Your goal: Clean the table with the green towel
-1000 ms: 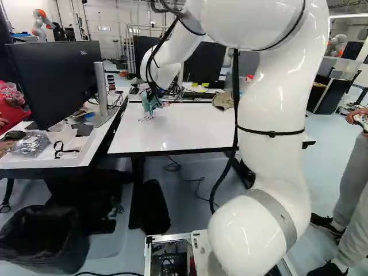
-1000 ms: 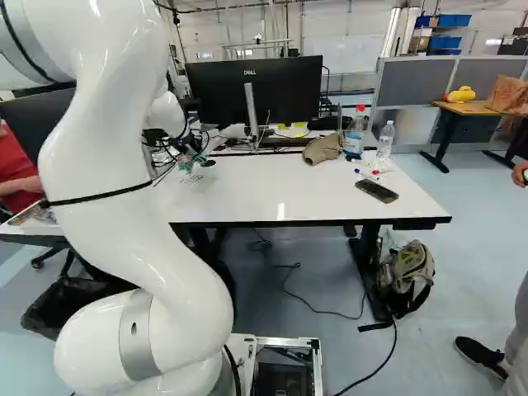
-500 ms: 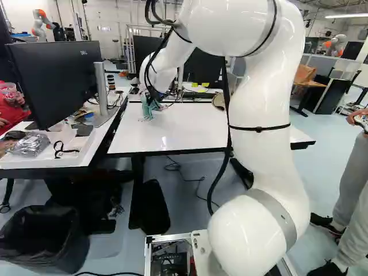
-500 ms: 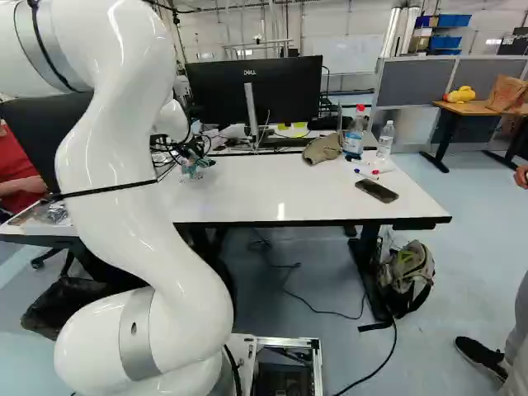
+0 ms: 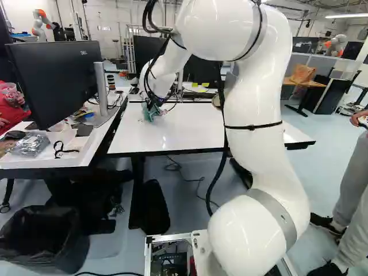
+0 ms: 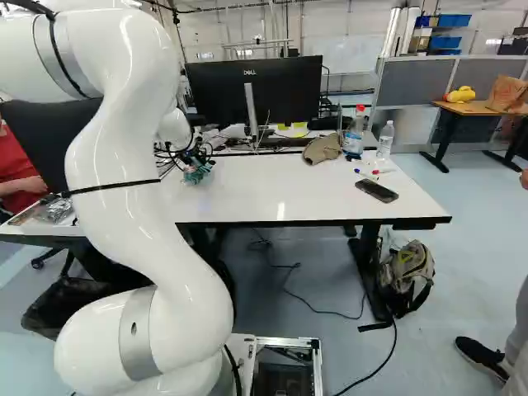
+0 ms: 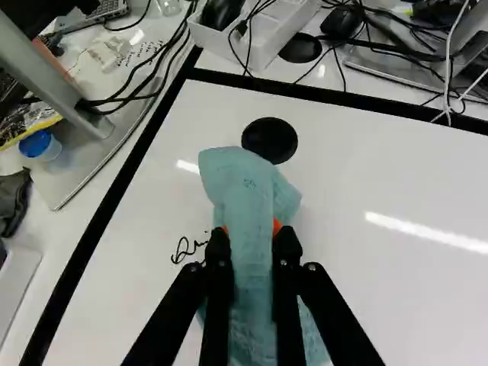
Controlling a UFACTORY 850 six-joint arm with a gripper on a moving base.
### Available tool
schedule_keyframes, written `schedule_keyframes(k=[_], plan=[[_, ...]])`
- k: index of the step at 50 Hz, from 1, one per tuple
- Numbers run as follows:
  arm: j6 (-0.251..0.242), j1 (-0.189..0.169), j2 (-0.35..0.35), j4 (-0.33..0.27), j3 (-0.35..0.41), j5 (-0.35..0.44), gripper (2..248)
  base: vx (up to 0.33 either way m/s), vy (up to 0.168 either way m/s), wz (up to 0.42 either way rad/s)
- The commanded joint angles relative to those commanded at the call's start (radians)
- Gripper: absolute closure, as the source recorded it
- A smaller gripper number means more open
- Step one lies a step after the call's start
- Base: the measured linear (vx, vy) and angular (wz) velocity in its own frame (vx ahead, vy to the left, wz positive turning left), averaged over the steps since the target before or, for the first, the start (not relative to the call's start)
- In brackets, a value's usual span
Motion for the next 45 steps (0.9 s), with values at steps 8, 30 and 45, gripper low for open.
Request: schedule_keyframes(k=[8,30,45], plan=[[0.000,0.000,0.000,0.000,0.000,0.000,191,0.000,0.000,0.000],[0.000,0.000,0.000,0.000,0.000,-0.021,191,0.000,0.000,0.000],[0.000,0.000,0.000,0.000,0.000,-0.062,191,0.000,0.000,0.000]])
